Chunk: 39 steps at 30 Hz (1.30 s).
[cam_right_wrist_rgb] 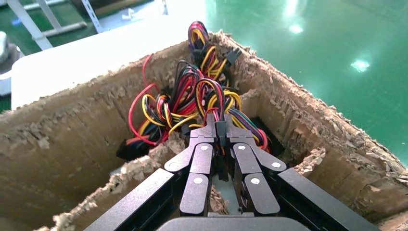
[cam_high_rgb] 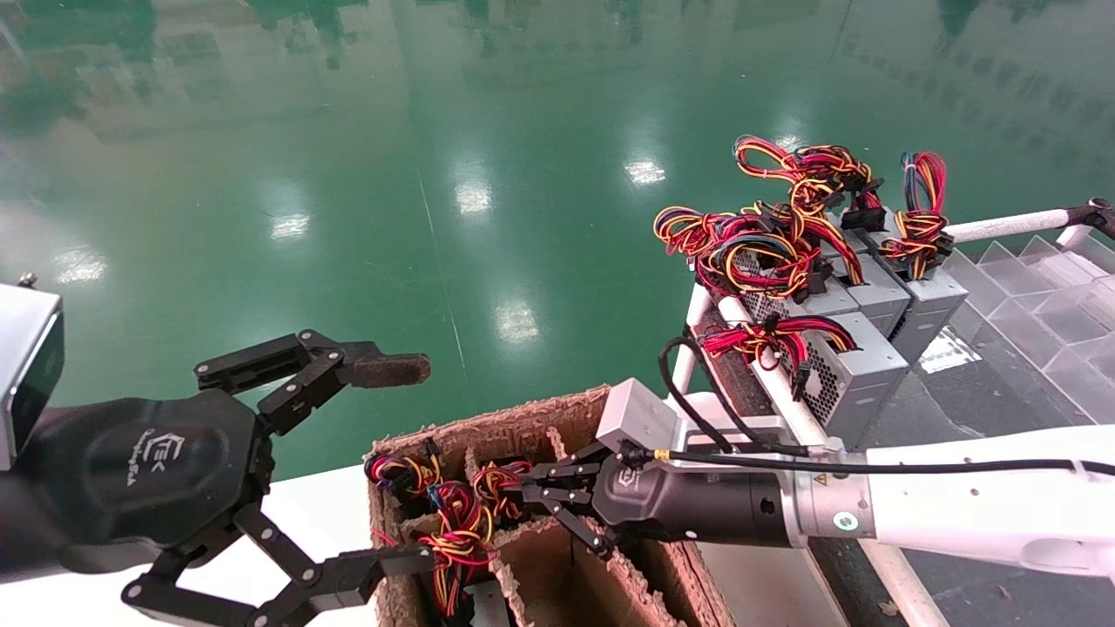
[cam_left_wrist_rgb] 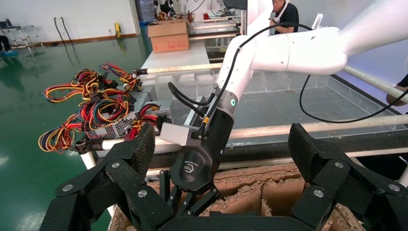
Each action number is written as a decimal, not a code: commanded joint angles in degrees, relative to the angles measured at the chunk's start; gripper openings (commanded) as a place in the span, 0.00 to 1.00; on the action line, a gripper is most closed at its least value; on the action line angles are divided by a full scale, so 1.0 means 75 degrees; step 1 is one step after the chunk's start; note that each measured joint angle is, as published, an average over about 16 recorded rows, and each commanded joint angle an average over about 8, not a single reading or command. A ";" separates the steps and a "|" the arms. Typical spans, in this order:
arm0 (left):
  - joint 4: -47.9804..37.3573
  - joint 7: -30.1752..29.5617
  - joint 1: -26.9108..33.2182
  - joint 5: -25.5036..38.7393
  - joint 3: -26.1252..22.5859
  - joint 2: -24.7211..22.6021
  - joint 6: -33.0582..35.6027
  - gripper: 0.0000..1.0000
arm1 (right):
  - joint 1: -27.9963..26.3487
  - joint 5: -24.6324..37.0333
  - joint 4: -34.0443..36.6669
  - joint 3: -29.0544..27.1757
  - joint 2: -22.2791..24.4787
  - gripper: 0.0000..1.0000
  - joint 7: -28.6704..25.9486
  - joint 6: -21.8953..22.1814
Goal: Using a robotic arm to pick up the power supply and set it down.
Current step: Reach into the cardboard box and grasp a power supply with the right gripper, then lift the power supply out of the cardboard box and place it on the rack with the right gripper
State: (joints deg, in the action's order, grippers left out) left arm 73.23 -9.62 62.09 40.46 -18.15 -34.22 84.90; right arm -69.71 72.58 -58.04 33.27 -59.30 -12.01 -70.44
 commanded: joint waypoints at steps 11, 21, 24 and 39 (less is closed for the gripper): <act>0.0000 0.0002 0.0001 -0.0002 -0.0003 0.0001 -0.0001 1.00 | 0.0080 -0.0555 -0.0320 -0.0351 0.0289 0.00 -0.0028 -0.0100; 0.0000 0.0003 0.0001 -0.0004 -0.0006 0.0002 -0.0002 1.00 | 0.0090 -0.0965 -0.0648 -0.0671 0.0587 0.00 -0.0119 -0.0092; 0.0000 0.0003 0.0002 -0.0005 -0.0007 0.0003 -0.0003 1.00 | 0.0051 -0.1126 -0.0759 -0.0805 0.0701 0.00 -0.0152 -0.0094; 0.0000 0.0005 0.0002 -0.0007 -0.0011 0.0004 -0.0004 1.00 | -0.0389 -0.1919 -0.1586 -0.1626 0.1400 0.00 -0.0384 0.0076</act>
State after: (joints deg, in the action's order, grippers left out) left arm 73.23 -9.58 62.11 40.41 -18.23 -34.19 84.86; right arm -72.81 58.10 -69.56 20.99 -48.82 -14.81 -69.93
